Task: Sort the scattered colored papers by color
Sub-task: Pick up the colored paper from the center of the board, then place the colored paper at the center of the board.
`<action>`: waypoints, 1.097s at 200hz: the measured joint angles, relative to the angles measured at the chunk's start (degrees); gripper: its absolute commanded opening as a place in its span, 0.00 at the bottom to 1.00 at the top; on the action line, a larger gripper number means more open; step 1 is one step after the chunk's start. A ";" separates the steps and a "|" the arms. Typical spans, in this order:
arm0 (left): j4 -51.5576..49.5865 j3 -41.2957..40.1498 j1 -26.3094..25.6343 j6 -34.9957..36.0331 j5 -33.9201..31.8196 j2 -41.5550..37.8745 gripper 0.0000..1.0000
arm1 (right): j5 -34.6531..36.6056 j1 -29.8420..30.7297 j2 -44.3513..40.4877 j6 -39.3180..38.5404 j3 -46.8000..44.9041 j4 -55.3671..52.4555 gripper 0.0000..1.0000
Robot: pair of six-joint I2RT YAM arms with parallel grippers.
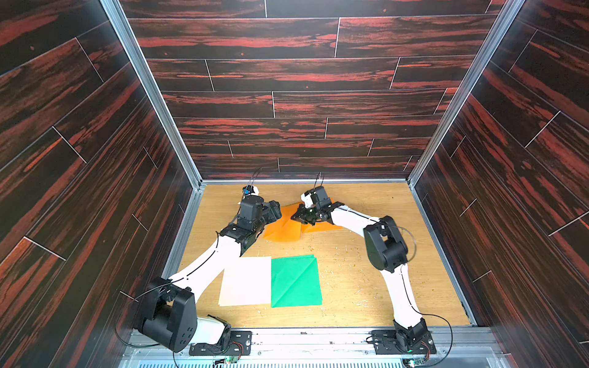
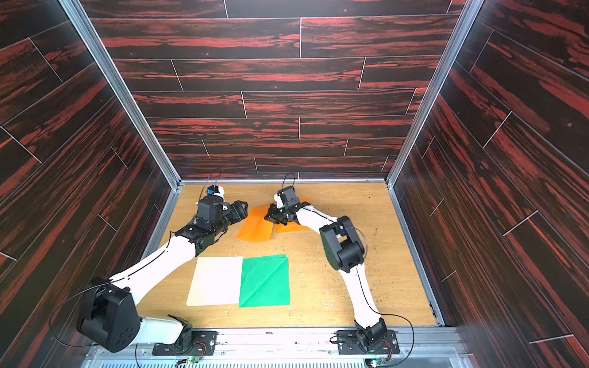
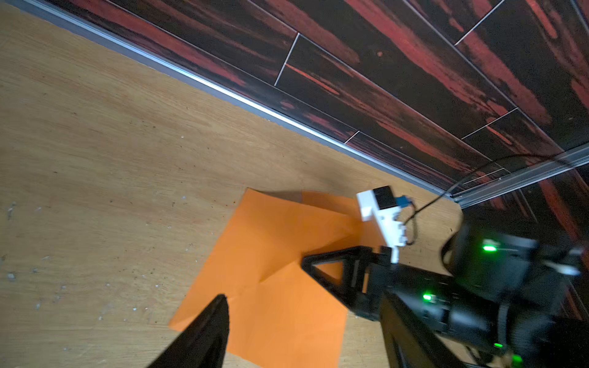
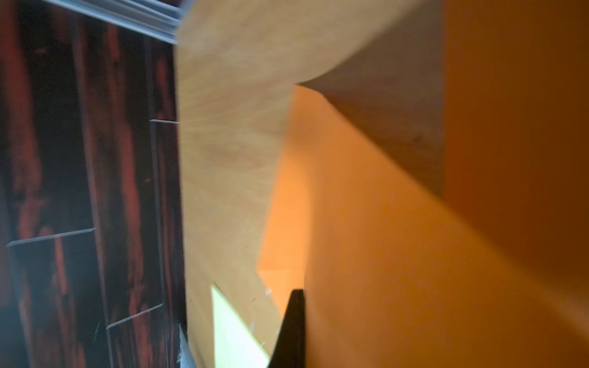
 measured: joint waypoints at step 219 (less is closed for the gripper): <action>2.27 -3.37 2.78 0.07 3.63 4.15 0.78 | 20.55 -10.97 -45.05 -21.05 -48.50 -29.16 0.00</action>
